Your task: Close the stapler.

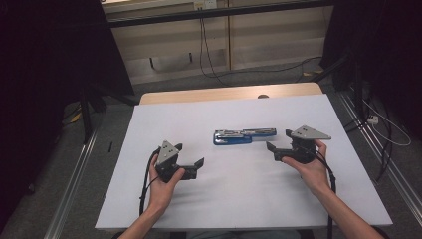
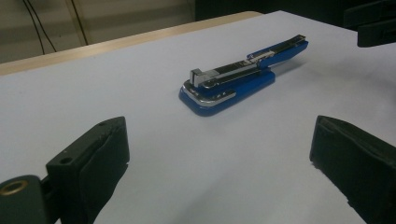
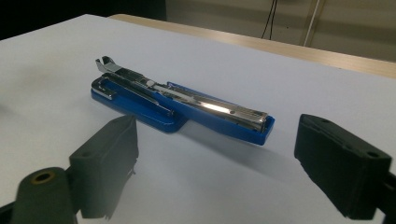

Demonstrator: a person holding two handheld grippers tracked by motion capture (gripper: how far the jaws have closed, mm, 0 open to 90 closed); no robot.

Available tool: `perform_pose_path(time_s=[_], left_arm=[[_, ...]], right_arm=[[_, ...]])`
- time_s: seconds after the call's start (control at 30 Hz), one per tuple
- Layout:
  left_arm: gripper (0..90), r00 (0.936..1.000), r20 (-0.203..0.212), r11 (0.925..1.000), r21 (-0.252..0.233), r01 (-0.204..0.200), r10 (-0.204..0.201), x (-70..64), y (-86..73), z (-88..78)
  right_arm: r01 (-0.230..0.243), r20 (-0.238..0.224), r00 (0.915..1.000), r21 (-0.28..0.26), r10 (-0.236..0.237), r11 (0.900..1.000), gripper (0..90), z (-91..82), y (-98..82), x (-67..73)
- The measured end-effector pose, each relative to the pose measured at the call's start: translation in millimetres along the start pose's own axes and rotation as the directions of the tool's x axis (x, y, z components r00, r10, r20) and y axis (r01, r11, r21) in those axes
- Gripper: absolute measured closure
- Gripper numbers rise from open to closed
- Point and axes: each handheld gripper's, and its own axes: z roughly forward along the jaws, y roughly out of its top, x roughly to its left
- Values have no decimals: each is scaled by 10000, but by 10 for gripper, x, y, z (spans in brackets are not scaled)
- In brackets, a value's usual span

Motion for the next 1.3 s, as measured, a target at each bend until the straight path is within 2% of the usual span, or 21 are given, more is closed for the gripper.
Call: perform_pose_path(time_s=[0.2,0.43,0.6,0.7,0.8,1.0,1.2,1.3], left_arm=[[50,9998,85,9999,-4,-165,165,-12,53,106],[49,9994,56,9993,-86,-354,355,-22,132,250],[48,9992,72,9992,-53,-394,394,7,198,384],[48,9993,51,9993,49,-357,357,25,244,462],[48,9994,36,9994,-68,-340,341,31,280,529],[45,9986,146,9987,-100,-500,502,13,360,650],[45,9992,-19,9988,-270,-411,410,62,458,743],[44,9994,-87,9990,-286,-351,348,95,465,781]], right_arm=[[-85,28,10000,47,85,10000,203,8,-7,-26],[-190,-23,9998,79,191,9998,327,9,-11,-90],[-96,-149,9998,110,98,9999,472,9,-7,-120],[-73,-109,9999,144,74,9999,523,17,-5,-138],[-30,-142,9999,169,32,9999,593,25,-4,-153],[16,-230,9997,326,-9,9995,721,38,-11,-174],[8,-309,9995,407,4,9992,864,52,-17,-206],[10,-358,9994,431,6,9991,900,59,-18,-210]])
